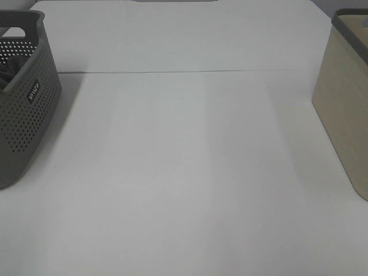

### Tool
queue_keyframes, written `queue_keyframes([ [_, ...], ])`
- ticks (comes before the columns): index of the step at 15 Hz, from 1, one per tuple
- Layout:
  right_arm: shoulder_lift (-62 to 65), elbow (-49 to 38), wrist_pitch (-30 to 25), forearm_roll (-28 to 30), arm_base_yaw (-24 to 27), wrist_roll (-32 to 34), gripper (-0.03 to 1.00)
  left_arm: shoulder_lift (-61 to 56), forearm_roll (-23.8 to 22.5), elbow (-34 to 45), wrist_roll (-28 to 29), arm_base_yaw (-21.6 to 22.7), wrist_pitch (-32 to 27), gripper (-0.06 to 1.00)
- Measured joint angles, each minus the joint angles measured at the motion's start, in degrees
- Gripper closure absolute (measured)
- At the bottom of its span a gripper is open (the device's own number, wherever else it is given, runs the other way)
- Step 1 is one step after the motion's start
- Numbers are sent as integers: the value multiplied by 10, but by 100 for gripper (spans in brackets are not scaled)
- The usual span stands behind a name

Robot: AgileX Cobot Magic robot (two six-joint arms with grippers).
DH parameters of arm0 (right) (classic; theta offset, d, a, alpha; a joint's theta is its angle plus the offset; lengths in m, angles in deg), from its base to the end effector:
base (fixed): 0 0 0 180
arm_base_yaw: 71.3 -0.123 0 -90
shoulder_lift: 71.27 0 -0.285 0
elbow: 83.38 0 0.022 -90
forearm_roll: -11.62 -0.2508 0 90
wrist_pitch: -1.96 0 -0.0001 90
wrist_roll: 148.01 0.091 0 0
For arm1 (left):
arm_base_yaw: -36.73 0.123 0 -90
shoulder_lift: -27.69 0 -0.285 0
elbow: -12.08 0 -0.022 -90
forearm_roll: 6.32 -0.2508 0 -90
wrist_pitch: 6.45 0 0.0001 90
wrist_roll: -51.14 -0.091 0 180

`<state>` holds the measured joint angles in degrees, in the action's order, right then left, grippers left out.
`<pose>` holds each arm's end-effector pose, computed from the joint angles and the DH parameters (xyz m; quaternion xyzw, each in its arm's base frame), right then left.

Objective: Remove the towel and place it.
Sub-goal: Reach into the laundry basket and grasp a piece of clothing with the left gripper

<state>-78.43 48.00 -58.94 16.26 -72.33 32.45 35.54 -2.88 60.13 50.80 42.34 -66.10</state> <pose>-0.0065 -0.0066 0.2770 -0.0024 0.8505 -0.0336 0.5249 -0.0045 -0.0052 0.2815 -0.0379 0.8447 -0.0023 0.5338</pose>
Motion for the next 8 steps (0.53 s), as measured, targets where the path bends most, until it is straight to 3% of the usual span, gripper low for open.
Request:
queue_keyframes([
  [8, 0, 0, 0, 0, 0, 0, 22, 0, 0, 0, 0, 0, 0, -4],
])
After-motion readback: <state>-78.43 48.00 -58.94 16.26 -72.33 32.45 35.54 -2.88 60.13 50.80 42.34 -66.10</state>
